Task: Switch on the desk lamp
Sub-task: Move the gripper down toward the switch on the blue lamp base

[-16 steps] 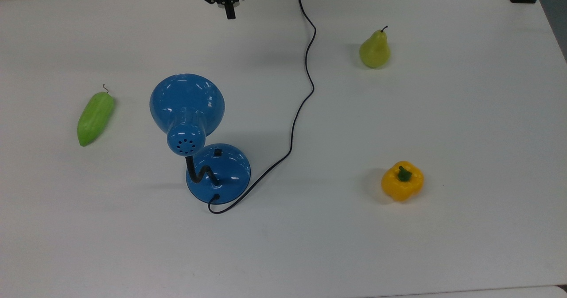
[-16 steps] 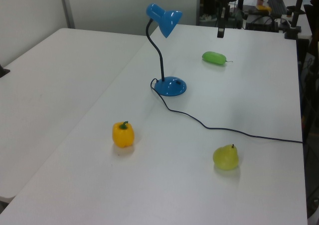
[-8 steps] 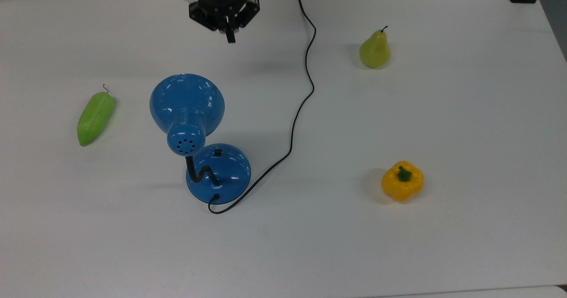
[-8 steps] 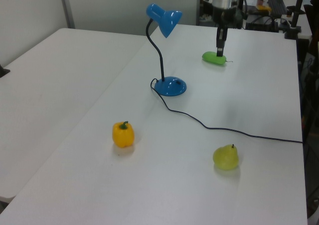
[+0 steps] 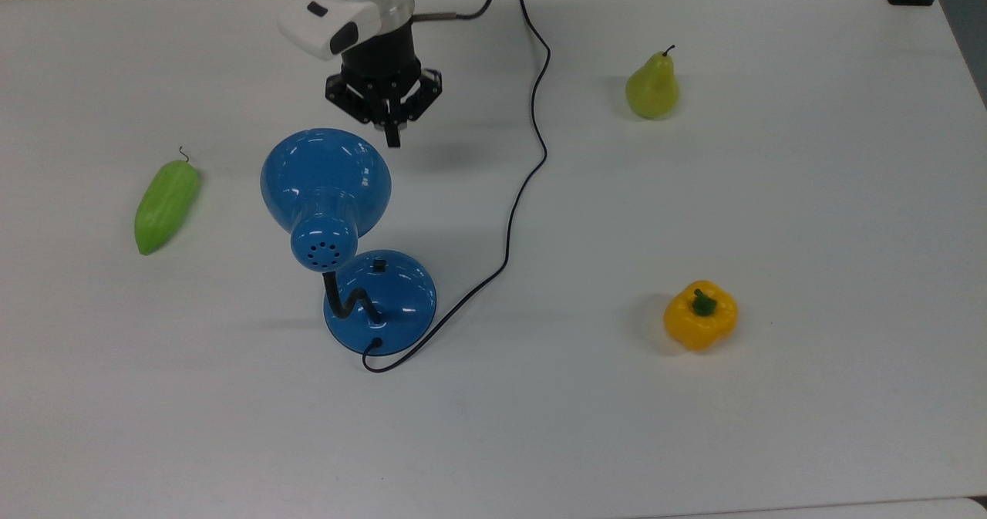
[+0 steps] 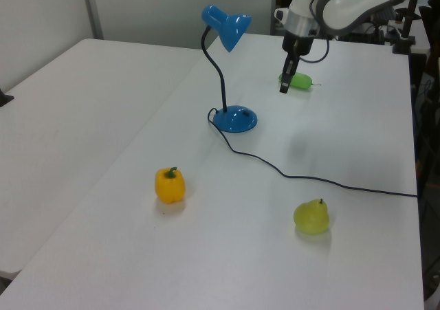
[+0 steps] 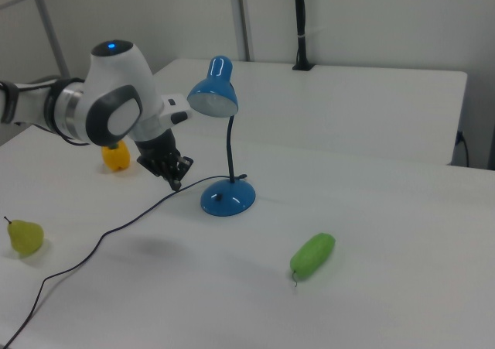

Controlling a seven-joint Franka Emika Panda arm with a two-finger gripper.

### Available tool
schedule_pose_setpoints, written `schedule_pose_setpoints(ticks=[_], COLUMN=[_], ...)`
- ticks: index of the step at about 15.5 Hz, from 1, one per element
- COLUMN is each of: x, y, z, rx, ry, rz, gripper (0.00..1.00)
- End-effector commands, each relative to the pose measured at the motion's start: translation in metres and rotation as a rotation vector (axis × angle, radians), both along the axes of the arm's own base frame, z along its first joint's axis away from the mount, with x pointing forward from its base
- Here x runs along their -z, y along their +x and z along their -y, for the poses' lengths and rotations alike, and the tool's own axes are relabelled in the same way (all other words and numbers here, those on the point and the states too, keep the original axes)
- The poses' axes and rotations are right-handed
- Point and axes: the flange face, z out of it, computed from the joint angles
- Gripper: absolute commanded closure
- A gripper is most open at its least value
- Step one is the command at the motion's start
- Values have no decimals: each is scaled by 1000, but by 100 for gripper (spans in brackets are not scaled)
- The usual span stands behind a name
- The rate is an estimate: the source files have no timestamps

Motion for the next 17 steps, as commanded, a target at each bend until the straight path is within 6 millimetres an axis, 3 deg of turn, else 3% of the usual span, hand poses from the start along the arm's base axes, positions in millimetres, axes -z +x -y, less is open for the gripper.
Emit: schedule_pose_setpoints(ticks=[1,11,17], x=[17,62,82], y=[15,43,37], z=[2,4,14], rx=[43,58,78], ry=[2,2,2], rz=[99,287,391], gripper=[100,100,100])
